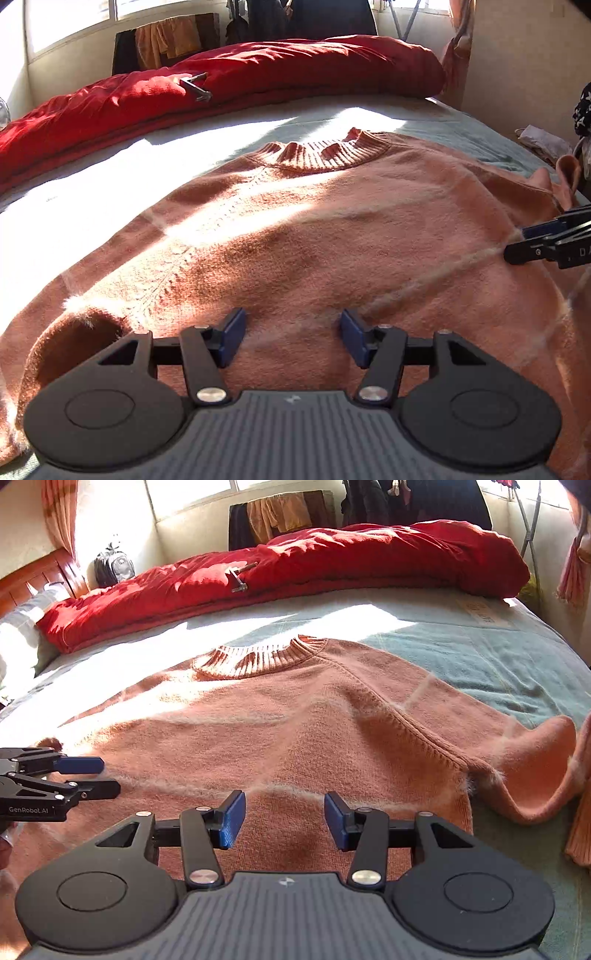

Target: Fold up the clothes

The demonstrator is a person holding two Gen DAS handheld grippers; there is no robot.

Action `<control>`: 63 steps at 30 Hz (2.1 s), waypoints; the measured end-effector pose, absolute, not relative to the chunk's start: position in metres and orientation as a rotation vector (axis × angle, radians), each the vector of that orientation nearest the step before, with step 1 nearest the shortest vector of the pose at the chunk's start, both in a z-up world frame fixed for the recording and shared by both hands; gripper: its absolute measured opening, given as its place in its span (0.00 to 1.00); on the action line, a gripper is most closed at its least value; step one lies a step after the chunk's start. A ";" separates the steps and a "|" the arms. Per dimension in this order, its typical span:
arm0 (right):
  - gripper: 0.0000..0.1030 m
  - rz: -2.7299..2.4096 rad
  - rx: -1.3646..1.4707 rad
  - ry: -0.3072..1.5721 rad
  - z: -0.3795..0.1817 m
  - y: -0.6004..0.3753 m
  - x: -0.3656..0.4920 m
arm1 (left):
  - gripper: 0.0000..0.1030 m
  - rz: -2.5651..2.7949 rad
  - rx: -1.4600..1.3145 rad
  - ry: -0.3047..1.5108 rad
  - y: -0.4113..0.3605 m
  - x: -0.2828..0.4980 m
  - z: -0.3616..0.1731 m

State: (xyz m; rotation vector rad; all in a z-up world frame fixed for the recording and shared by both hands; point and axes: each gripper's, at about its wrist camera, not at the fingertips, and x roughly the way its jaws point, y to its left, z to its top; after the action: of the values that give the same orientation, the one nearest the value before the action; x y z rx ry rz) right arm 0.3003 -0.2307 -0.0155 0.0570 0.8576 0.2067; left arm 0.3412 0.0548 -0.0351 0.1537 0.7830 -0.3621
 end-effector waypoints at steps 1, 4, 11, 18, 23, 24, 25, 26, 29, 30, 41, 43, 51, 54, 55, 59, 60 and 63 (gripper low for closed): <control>0.58 0.197 0.030 0.884 -0.025 -0.226 0.307 | 0.60 -0.345 0.147 0.784 0.067 0.342 -0.038; 0.82 0.224 0.044 0.866 -0.035 -0.222 0.311 | 0.60 -0.318 0.098 0.792 0.096 0.340 -0.037; 1.00 0.214 0.076 0.851 -0.039 -0.211 0.310 | 0.60 -0.317 0.075 0.773 0.101 0.335 -0.036; 1.00 0.210 0.273 0.815 -0.039 -0.231 0.310 | 0.60 -0.418 -0.035 0.734 0.102 0.326 -0.014; 1.00 0.138 0.194 0.833 -0.035 -0.213 0.309 | 0.67 -0.475 -0.088 0.778 0.097 0.330 -0.021; 1.00 0.122 0.192 0.853 -0.032 -0.210 0.308 | 0.67 -0.453 -0.094 0.817 0.097 0.334 -0.028; 1.00 0.112 0.198 0.866 -0.028 -0.209 0.306 | 0.66 -0.448 -0.098 0.821 0.099 0.334 -0.037; 1.00 0.108 0.210 0.870 -0.023 -0.210 0.302 | 0.67 -0.459 -0.099 0.804 0.101 0.332 -0.038; 1.00 0.113 0.269 0.838 -0.010 -0.219 0.284 | 0.67 -0.478 -0.112 0.791 0.106 0.329 -0.040; 1.00 0.107 0.291 0.819 -0.005 -0.225 0.275 | 0.68 -0.478 -0.121 0.793 0.107 0.330 -0.040; 1.00 -0.236 0.276 0.710 0.025 -0.311 0.214 | 0.74 -0.403 -0.082 0.804 0.087 0.332 -0.037; 1.00 -0.332 0.165 0.728 0.021 -0.322 0.211 | 0.74 -0.382 -0.059 0.803 0.083 0.330 -0.036; 1.00 -0.382 -0.004 0.800 -0.009 -0.369 0.229 | 0.74 -0.227 -0.099 0.819 0.075 0.304 -0.019; 1.00 -0.338 0.035 0.789 -0.013 -0.388 0.242 | 0.74 -0.176 -0.121 0.835 0.069 0.292 -0.013; 1.00 -0.319 0.054 0.775 -0.011 -0.394 0.246 | 0.74 -0.158 -0.119 0.828 0.064 0.287 -0.008; 1.00 -0.233 0.149 0.707 -0.001 -0.425 0.261 | 0.75 -0.104 -0.127 0.801 0.043 0.272 0.007; 1.00 -0.215 0.180 0.691 0.001 -0.436 0.265 | 0.75 -0.101 -0.124 0.799 0.037 0.268 0.010; 0.99 -0.190 0.259 0.649 0.007 -0.468 0.281 | 0.76 -0.099 -0.094 0.803 0.021 0.259 0.015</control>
State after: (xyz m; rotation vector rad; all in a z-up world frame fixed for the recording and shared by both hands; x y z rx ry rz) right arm 0.2810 -0.4681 0.0067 0.2594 0.6490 -0.1897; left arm 0.2593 0.0207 0.0147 -0.0945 0.8034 -0.0987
